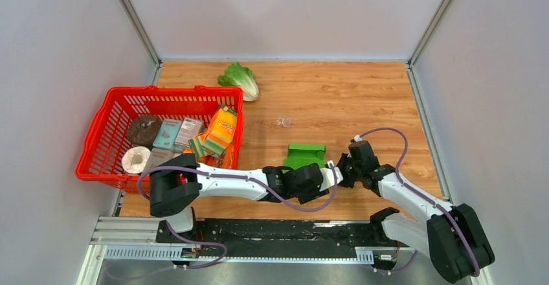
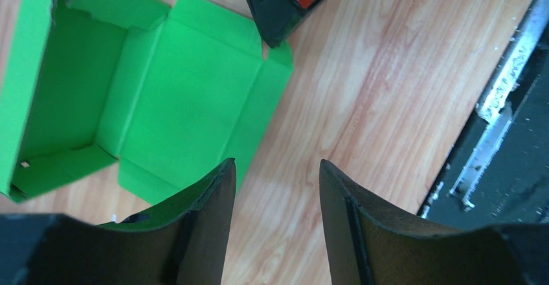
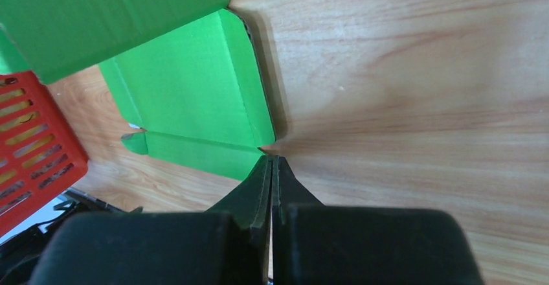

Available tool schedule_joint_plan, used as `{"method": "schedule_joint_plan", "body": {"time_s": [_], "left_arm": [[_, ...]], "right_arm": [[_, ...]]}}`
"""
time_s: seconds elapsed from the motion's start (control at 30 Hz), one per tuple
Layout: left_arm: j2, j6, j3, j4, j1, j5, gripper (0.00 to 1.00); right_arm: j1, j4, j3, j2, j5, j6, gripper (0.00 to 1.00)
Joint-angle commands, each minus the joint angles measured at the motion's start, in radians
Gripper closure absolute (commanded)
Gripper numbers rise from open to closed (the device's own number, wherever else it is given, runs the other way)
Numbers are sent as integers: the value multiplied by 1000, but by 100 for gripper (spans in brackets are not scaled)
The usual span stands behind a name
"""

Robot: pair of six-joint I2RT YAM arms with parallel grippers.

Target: Fold the paper box

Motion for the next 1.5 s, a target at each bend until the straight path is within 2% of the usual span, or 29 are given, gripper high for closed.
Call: {"method": "schedule_joint_plan", "body": {"time_s": [0.0, 0.23, 0.43, 0.67, 0.77, 0.87, 0.9, 0.93, 1.2, 1.3, 1.33, 1.4, 1.43, 1.47], "left_arm": [[43, 142, 79, -19, 2, -30, 41], [77, 220, 98, -33, 0, 24, 41], [115, 245, 125, -56, -9, -50, 46], [136, 309, 136, -88, -30, -94, 46], [138, 331, 136, -88, -39, -122, 52], [136, 342, 134, -85, -47, -163, 62], [133, 345, 134, -85, -49, -166, 70], [132, 346, 130, -85, -53, -174, 72], [109, 398, 111, -63, -99, -243, 88], [90, 388, 101, -57, -101, -245, 92], [86, 375, 99, -59, -102, -237, 92], [58, 317, 96, -67, -102, -243, 93], [46, 299, 85, -65, -104, -241, 93], [22, 256, 81, -60, -104, -246, 100]], "right_arm": [[-28, -45, 26, -52, -91, 33, 100], [-71, -50, 26, -52, -210, 71, 100], [-92, -16, -2, -44, -314, 113, 100], [-111, -7, -22, -78, -348, 171, 100], [-115, 5, -23, -67, -376, 174, 100], [-129, 13, -42, -78, -397, 179, 100], [-132, 19, -48, -84, -402, 189, 100], [-137, 22, -58, -90, -416, 195, 100], [-151, 40, -51, -121, -456, 215, 100], [-152, -20, -2, -142, -447, 136, 89], [-154, -66, 18, -155, -396, 101, 77], [-152, -213, 93, -205, -315, -5, 62], [-154, -258, 124, -228, -234, -37, 49], [-154, -306, 151, -248, -191, -83, 45]]}}
